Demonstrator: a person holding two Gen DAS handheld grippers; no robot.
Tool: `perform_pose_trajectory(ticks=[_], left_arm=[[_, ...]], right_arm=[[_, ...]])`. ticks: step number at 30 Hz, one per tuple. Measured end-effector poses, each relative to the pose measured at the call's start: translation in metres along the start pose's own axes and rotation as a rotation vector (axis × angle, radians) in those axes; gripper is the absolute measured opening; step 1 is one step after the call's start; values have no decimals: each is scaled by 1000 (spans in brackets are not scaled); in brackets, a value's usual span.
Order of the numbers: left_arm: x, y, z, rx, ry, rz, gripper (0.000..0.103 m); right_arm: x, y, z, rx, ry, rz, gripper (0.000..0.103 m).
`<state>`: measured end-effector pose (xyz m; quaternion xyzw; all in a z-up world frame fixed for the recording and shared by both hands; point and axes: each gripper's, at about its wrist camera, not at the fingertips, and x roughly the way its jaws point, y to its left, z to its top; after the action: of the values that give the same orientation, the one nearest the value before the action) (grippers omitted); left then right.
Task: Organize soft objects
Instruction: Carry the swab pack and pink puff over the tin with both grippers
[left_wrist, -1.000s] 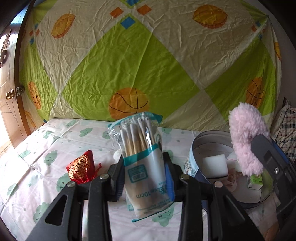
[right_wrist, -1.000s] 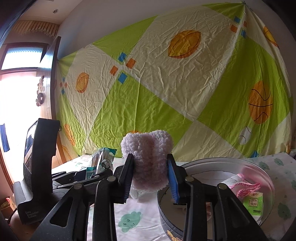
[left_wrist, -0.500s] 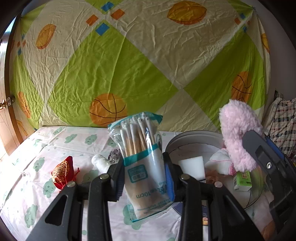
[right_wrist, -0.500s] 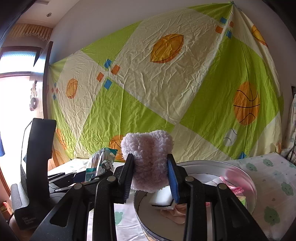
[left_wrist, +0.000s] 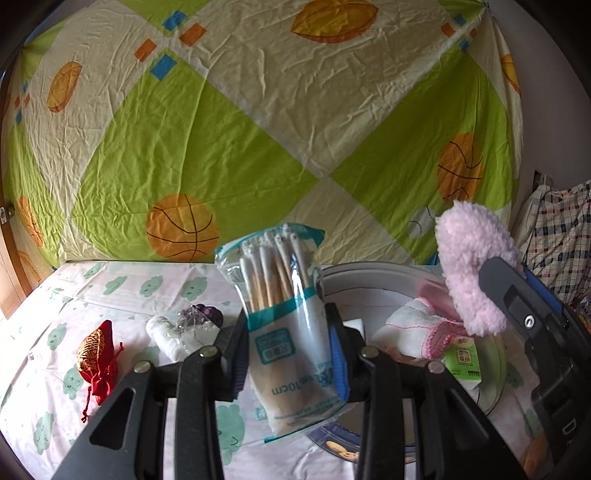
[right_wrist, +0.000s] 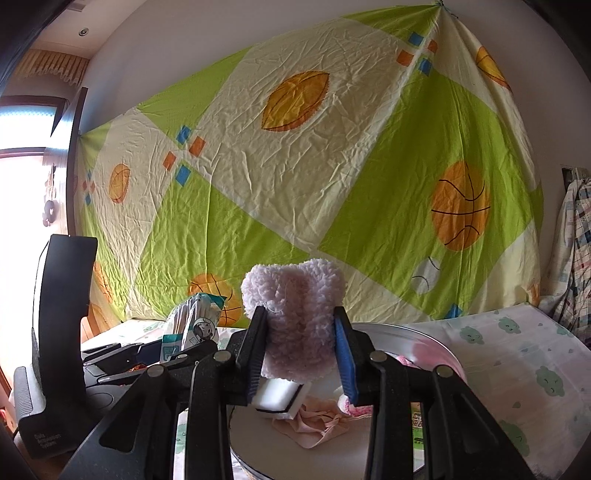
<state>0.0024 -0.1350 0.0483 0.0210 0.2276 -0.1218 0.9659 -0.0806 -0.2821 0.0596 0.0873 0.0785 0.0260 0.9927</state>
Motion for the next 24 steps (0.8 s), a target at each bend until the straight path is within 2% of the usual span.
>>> perform_pose_trajectory(ticks=[15,24], left_arm=[[23,-43,0,30,21,-52,36],[47,-69,-9,62,82,-69,36]], right_arm=[[7,-53,7,37,16,-117,37],[25,-73,0,31,102,-200,37]])
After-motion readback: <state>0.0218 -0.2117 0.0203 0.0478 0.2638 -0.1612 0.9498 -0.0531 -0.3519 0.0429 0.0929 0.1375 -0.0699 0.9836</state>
